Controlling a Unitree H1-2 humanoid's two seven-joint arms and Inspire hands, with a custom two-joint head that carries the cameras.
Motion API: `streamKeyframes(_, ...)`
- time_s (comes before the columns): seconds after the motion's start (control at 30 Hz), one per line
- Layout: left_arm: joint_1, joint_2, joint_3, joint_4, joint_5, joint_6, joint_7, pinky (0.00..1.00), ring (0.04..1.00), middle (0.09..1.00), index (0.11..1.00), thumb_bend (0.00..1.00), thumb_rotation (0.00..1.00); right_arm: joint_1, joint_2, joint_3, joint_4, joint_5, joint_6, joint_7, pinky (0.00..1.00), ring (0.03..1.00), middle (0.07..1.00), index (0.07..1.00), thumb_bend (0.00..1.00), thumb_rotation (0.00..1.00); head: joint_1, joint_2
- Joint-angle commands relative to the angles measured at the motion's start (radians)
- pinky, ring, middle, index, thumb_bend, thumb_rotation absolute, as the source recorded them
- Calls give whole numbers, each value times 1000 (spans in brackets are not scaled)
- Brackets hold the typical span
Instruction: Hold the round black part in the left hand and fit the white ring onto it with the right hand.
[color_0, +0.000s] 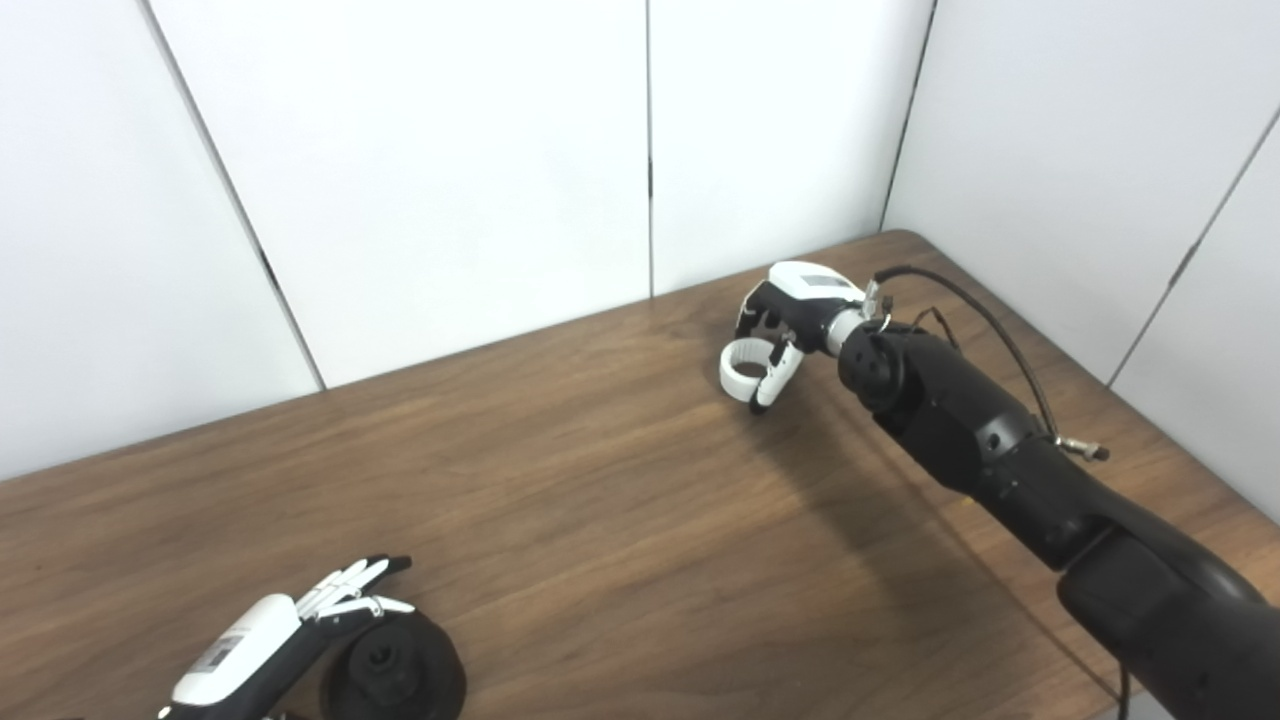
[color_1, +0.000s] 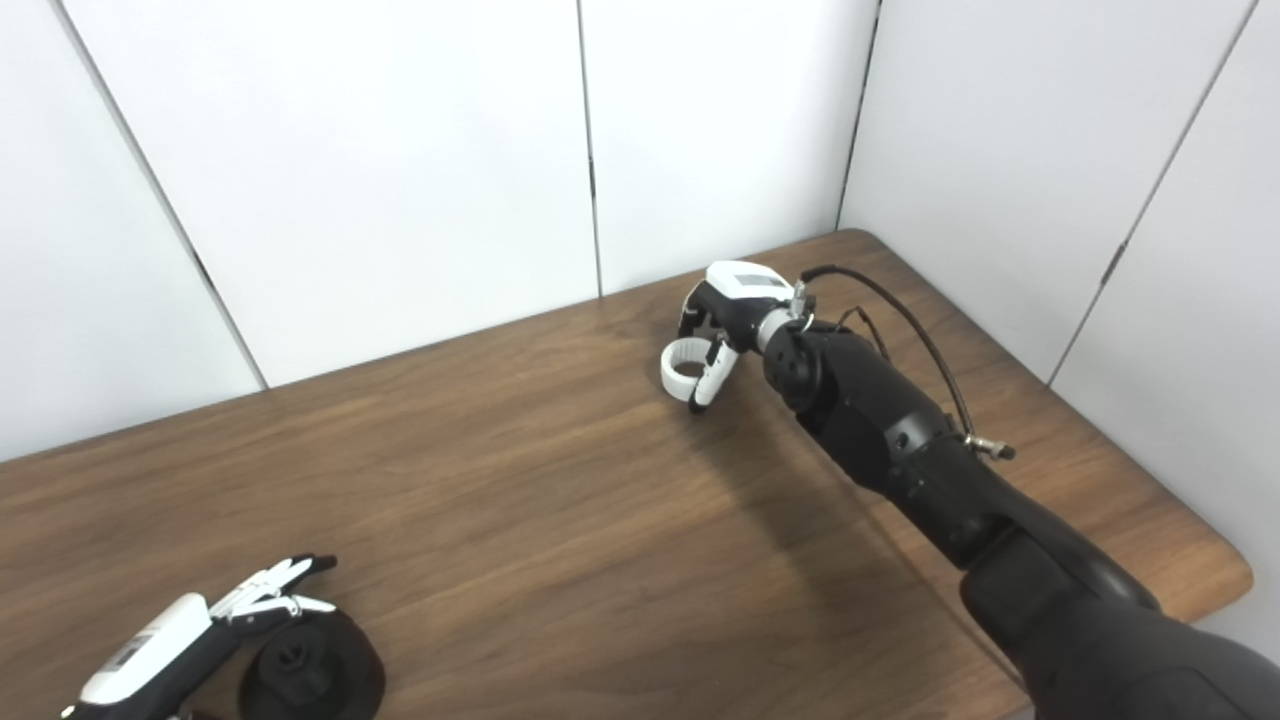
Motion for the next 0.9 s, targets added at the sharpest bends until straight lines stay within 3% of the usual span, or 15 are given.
streamKeyframes(0.0,2,16,1,-5,24,12,-27,1000,1000,978,485,523,65,-11,-25,-8,-6,-18,-12,-24,698,761,752,482,523,130,0,1)
streamKeyframes(0.37,-5,8,-4,14,26,10,-21,1000,1000,978,485,523,66,-7,-25,-19,-15,-12,-34,-42,731,777,750,483,522,128,2,1)
streamKeyframes(0.6,-5,-3,-7,14,31,10,-16,1000,1000,977,485,523,66,-8,-35,-37,-85,13,-34,1,740,797,766,482,522,129,21,5)
streamKeyframes(0.87,-7,-22,-3,16,51,12,-11,1000,1000,983,485,523,68,-2,-47,-39,-215,11,-42,65,689,800,787,482,523,128,98,19)
